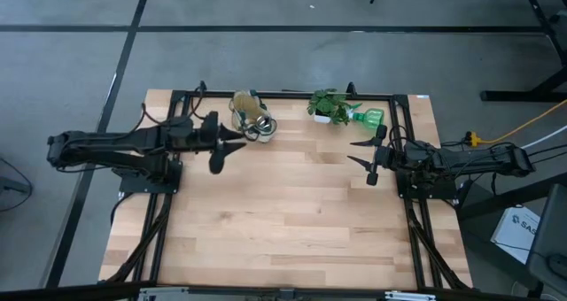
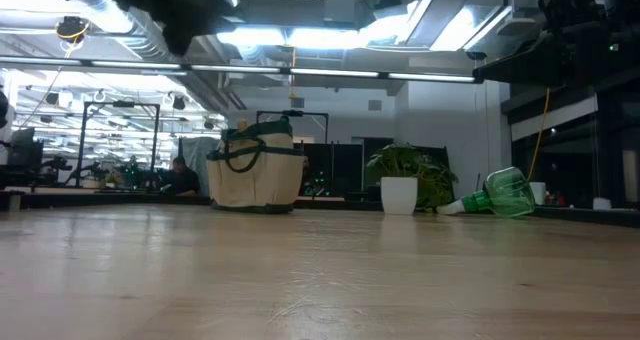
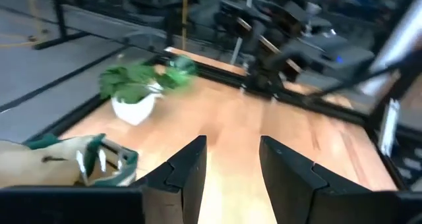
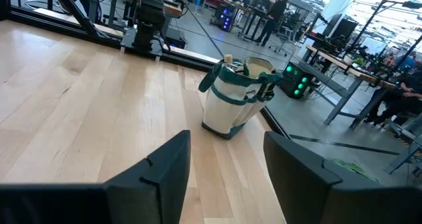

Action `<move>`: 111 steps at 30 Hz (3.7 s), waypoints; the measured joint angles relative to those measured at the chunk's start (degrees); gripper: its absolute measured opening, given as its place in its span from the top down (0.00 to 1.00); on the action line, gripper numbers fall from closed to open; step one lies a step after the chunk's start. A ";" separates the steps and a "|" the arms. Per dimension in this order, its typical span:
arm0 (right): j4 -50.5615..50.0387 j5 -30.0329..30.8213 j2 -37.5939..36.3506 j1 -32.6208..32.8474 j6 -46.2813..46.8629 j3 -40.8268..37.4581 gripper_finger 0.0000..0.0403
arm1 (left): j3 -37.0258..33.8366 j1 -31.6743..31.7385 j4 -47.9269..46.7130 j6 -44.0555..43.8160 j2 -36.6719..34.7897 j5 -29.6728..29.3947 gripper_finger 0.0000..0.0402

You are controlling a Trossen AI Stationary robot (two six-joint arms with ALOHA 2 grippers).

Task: Pick & Place Garden tools in Gardening bag
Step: Put the green spray bottle into the gardening bag

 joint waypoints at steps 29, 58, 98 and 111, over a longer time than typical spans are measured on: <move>-1.07 0.63 0.01 -0.04 -16.87 0.00 0.52 | -19.41 -5.43 2.00 14.67 -29.10 -9.22 0.67; 22.10 -18.91 -0.01 0.01 2.91 -0.02 0.52 | -20.17 -5.43 2.00 14.66 -29.05 -8.99 0.66; -41.27 7.37 43.95 -39.35 6.66 40.64 0.52 | -20.15 -5.43 1.98 14.66 -29.02 -9.00 0.67; -54.41 -7.41 61.95 -45.26 -1.36 49.64 0.52 | -20.15 -5.43 2.00 14.66 -29.02 -9.00 0.67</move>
